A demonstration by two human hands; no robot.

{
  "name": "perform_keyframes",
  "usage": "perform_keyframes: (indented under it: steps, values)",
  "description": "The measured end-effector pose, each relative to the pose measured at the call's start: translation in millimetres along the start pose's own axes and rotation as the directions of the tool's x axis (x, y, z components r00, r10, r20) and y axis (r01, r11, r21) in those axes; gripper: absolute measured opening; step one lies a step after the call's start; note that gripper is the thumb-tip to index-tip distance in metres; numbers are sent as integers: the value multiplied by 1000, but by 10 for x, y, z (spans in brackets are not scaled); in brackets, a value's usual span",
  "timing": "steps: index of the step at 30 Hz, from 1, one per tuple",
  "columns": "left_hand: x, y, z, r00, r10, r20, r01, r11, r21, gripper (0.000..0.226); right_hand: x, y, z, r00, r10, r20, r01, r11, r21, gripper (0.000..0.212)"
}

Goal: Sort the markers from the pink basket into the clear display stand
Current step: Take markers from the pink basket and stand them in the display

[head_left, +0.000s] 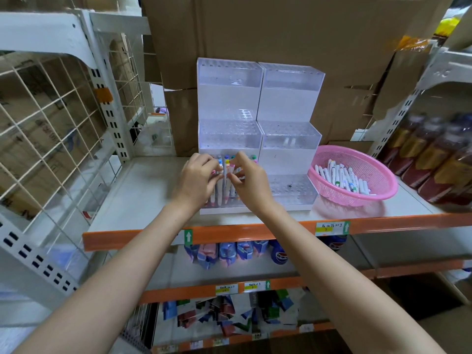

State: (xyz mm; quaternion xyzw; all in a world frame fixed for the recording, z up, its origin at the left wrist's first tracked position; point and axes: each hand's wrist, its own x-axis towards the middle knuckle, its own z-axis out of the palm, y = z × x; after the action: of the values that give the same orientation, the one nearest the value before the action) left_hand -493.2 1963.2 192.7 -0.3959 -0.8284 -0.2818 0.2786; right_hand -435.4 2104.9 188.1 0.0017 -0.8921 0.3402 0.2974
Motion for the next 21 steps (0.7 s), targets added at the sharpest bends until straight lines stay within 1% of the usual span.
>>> perform_keyframes:
  steps: [6, 11, 16, 18, 21]
  values:
    - [-16, 23, 1, 1000, 7, 12, -7, 1000, 17, 16, -18, 35, 21, 998, -66, -12, 65, 997, -37, 10]
    - [-34, 29, 3, 1000, 5, 28, -6, 1000, 28, 16, -23, 33, -1, 999, -54, 6, 55, 996, -73, 7]
    - [-54, 30, -22, 999, 6, 36, -8, 999, 43, 18, -8, -6, -16, 999, 3, 41, 2, 992, -124, 11]
    - [-72, 28, -24, 999, 2, 33, -3, 999, 38, 19, -8, -10, -18, 999, 22, 40, -16, 990, -139, 15]
    - [-87, 25, -29, 999, -16, 29, 15, 1000, 23, 20, -3, -24, -33, 997, 35, 76, -23, 988, -150, 23]
